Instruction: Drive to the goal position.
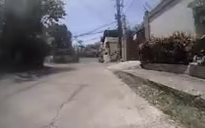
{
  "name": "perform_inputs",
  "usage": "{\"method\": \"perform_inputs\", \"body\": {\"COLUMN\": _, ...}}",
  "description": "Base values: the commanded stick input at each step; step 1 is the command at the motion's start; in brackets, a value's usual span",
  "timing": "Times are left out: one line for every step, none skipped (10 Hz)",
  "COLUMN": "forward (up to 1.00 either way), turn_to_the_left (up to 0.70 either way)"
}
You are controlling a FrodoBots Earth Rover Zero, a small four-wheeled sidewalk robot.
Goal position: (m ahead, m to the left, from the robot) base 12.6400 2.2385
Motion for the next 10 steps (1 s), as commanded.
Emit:
{"method": "perform_inputs", "body": {"forward": 1.00, "turn_to_the_left": 0.00}}
{"method": "perform_inputs", "body": {"forward": 1.00, "turn_to_the_left": 0.00}}
{"method": "perform_inputs", "body": {"forward": 1.00, "turn_to_the_left": 0.00}}
{"method": "perform_inputs", "body": {"forward": 1.00, "turn_to_the_left": 0.00}}
{"method": "perform_inputs", "body": {"forward": 1.00, "turn_to_the_left": 0.00}}
{"method": "perform_inputs", "body": {"forward": 1.00, "turn_to_the_left": 0.00}}
{"method": "perform_inputs", "body": {"forward": 1.00, "turn_to_the_left": 0.00}}
{"method": "perform_inputs", "body": {"forward": 1.00, "turn_to_the_left": 0.00}}
{"method": "perform_inputs", "body": {"forward": 1.00, "turn_to_the_left": 0.00}}
{"method": "perform_inputs", "body": {"forward": 1.00, "turn_to_the_left": 0.00}}
